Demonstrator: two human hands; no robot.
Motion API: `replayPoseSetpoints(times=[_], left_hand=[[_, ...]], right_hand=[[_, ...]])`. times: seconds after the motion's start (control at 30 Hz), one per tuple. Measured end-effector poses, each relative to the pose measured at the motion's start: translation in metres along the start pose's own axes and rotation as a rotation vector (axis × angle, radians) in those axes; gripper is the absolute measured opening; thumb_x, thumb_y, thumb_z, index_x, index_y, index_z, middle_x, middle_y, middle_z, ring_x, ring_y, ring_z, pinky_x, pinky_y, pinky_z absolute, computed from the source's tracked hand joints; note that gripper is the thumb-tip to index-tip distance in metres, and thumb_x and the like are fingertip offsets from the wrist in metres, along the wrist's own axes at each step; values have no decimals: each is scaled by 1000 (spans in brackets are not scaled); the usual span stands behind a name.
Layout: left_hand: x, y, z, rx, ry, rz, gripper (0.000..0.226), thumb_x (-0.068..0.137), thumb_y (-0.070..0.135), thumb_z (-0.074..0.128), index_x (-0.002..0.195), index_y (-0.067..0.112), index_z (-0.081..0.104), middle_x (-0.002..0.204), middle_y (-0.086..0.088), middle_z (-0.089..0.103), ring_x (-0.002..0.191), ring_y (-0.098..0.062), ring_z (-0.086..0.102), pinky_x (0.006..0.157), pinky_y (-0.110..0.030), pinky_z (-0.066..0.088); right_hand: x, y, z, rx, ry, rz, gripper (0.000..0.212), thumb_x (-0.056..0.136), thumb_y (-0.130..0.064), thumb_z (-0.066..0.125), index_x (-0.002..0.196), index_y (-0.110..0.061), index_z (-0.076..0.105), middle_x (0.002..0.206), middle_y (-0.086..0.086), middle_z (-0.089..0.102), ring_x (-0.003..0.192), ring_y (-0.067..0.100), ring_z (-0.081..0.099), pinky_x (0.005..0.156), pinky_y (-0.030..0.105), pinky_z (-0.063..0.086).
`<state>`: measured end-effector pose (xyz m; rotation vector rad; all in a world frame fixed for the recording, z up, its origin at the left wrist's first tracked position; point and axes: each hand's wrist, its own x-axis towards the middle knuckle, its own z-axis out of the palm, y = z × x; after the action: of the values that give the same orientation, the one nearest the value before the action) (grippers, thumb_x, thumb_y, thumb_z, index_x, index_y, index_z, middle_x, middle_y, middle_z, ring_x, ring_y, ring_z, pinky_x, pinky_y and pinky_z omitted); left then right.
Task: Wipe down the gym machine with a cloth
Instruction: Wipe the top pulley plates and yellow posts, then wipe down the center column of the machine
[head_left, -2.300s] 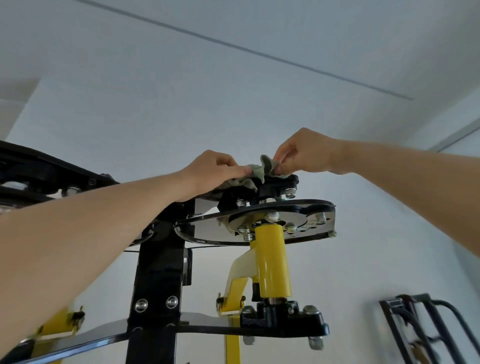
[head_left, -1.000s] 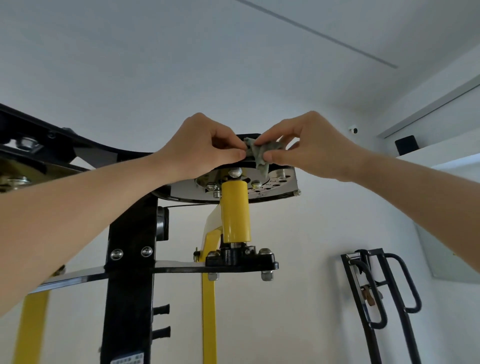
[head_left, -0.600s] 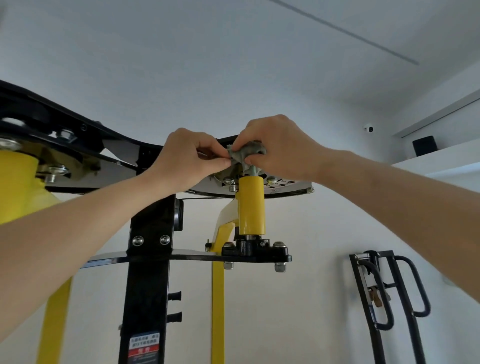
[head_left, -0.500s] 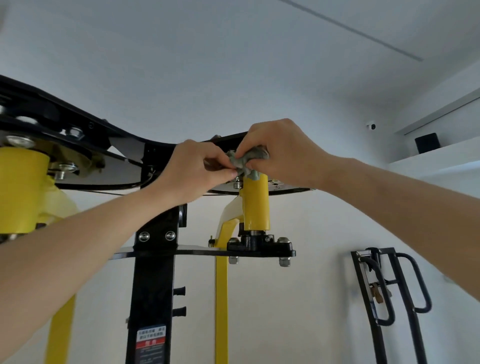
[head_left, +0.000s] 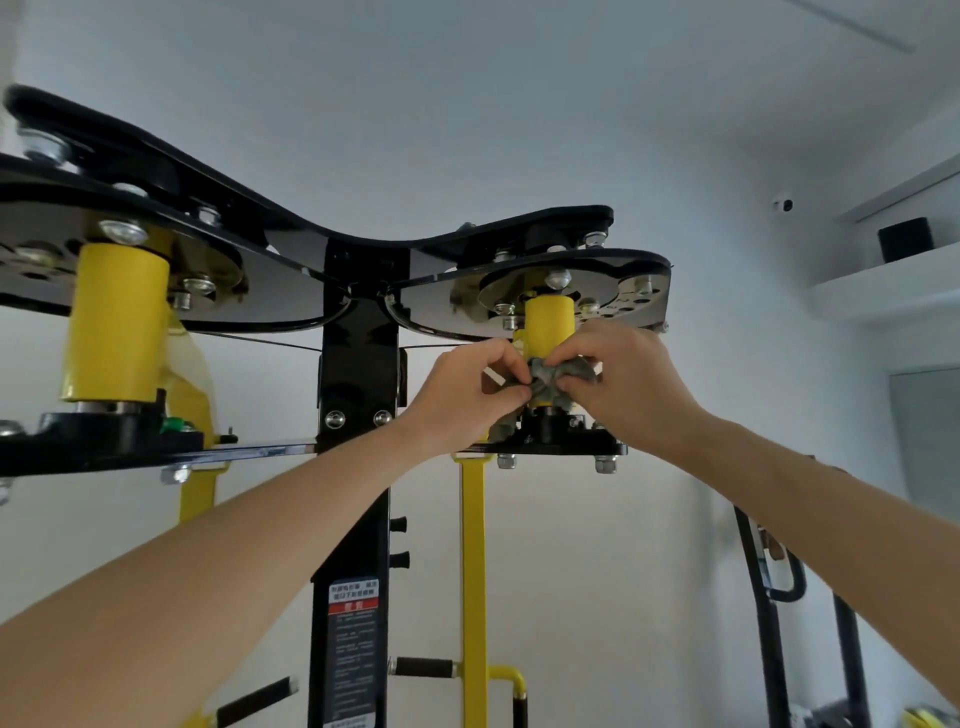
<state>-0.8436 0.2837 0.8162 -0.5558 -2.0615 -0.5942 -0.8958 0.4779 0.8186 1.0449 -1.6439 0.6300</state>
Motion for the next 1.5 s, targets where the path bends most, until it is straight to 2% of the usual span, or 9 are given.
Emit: replayPoseSetpoints(times=[0.27,0.43,0.6,0.73,0.87,1.0,1.23,1.4,1.5], left_hand=[[-78,-11,-24,-31,16,7,16,87,2,72,91,17,68,81,11,67,63,-11,64,53,-21,52],[-135,-54,-38,95,115,-143,16,87,7,74,93,22,71,85,13,67,73,-8,67,63,-17,51],[-183,-95,-42,203,172,-216,19,86,8,77,96,21,69,91,18,69,84,1,64,71,-8,47],[-205,-125,-44,244,207,-311,22,87,18,78,107,23,69,91,15,70,74,-1,65,63,-9,48],[-213,-155,-48,344,112,-354,15,90,31,74,100,20,79,90,12,75,77,-3,66,72,-22,55],[-209,-175,-42,257,62,-556,13,90,33,75,96,22,77,86,9,74,81,-8,68,74,-28,55],[-196,-188,-17,40,-196,-567,65,76,37,88,135,32,60,84,7,74,79,-8,70,77,-25,55],[-193,-195,9,41,-114,-532,24,80,41,83,95,23,76,82,4,75,76,-13,71,74,-32,58],[-189,-201,10,-7,5,-561,26,94,30,71,86,6,76,77,-9,74,65,-13,69,60,-27,54]], right_hand=[[-53,-44,27,222,-67,-125,29,79,-2,81,104,-16,77,94,-7,69,82,7,63,75,19,53],[-75,-64,89,392,-130,54,33,81,-1,76,106,-21,75,96,-12,67,86,9,63,77,33,57],[-105,-81,159,390,-192,76,35,82,2,74,110,-19,72,100,-7,64,84,5,58,75,15,51],[-117,-81,199,485,-230,317,25,87,-1,71,105,-17,72,98,-8,65,81,2,60,69,7,48],[-119,-73,224,640,-264,559,13,89,-10,72,89,-21,77,82,-8,72,78,4,65,68,10,51],[-113,-66,247,815,-303,794,17,92,-18,70,78,-23,78,87,4,75,90,25,70,83,42,58],[-95,-69,272,936,-363,744,13,95,-24,68,87,-18,78,85,5,74,76,13,67,62,22,51],[-93,-60,284,885,-442,627,11,91,-30,73,87,-21,78,83,0,76,80,12,71,70,25,58],[-90,-48,286,941,-569,606,15,89,-30,76,96,-18,78,92,6,77,92,24,73,82,36,60]])
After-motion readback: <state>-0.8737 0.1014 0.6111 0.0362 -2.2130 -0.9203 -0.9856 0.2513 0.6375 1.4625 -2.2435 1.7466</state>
